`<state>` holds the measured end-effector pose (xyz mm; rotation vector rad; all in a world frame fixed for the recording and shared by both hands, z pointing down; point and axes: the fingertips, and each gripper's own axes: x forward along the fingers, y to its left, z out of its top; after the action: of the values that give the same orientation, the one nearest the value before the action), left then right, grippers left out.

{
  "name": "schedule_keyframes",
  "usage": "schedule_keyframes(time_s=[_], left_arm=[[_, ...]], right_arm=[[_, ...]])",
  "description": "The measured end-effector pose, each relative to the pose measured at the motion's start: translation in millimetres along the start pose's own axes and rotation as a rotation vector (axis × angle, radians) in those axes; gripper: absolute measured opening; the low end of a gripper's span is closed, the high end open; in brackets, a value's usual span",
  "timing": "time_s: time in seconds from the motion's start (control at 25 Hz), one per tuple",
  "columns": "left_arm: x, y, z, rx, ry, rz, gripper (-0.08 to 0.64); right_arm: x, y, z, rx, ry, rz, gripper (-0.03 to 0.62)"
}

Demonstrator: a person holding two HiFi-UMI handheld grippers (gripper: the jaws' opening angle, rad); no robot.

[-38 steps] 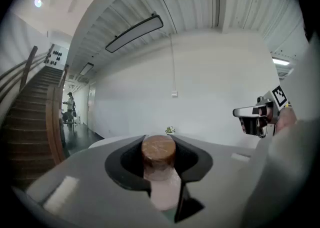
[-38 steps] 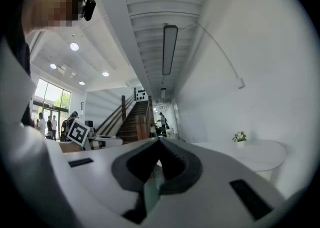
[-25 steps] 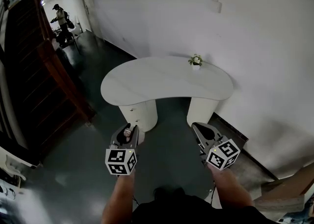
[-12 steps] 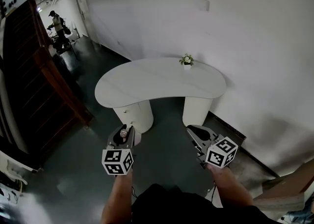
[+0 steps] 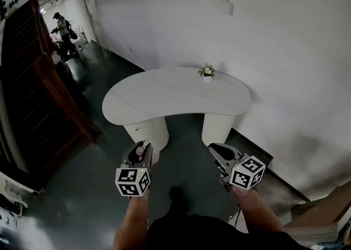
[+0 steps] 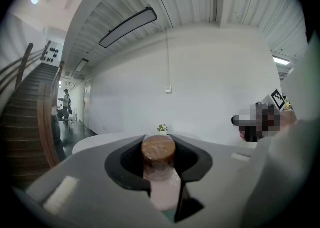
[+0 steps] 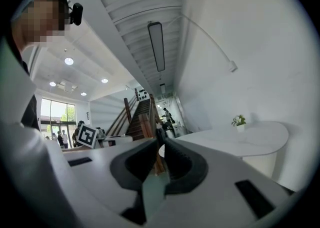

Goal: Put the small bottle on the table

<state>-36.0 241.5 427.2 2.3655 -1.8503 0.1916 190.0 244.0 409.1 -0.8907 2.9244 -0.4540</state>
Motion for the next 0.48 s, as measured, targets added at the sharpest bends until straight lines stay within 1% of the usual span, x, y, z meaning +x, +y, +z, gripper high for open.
schedule_keyframes(time_s=[0.24,0.36,0.48], left_arm=[[41,25,-2,-0.011,0.0,-0.01,0.121],[63,42,-2,0.021,0.009,-0.012,0.121],[91,64,0,0.031,0.014,-0.015,0.121]], right_arm=[[37,-31,1,0.01,0.008,-0.014,0.012],[63,-45,1,0.012,0.019,-0.017,0.012],[91,-59,7,-0.017,0.016,-0.032,0.012]])
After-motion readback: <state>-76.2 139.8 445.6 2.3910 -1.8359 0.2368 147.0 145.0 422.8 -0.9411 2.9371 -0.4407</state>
